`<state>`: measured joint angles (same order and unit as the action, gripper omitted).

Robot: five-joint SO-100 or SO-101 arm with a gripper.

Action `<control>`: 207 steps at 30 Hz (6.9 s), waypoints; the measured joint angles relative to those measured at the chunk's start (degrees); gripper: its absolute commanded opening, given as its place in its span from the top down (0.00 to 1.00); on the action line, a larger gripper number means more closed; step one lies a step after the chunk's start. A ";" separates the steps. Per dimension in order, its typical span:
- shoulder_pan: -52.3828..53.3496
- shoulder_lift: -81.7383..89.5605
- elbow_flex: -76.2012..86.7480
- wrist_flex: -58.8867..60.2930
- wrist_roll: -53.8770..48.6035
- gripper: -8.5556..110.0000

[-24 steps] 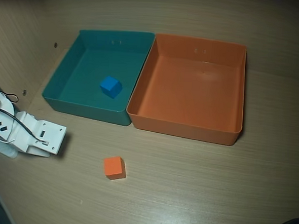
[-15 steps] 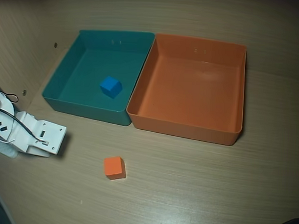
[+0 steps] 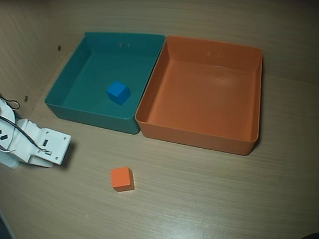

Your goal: Grasp a cube and put it in the box.

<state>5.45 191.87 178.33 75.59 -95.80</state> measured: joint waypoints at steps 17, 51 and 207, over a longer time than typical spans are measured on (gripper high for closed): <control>0.00 0.00 0.00 0.00 0.00 0.97; -0.09 0.00 0.00 0.00 0.00 0.97; 0.35 -136.41 -119.00 0.97 -30.23 0.98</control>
<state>5.80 55.46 59.33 76.55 -126.04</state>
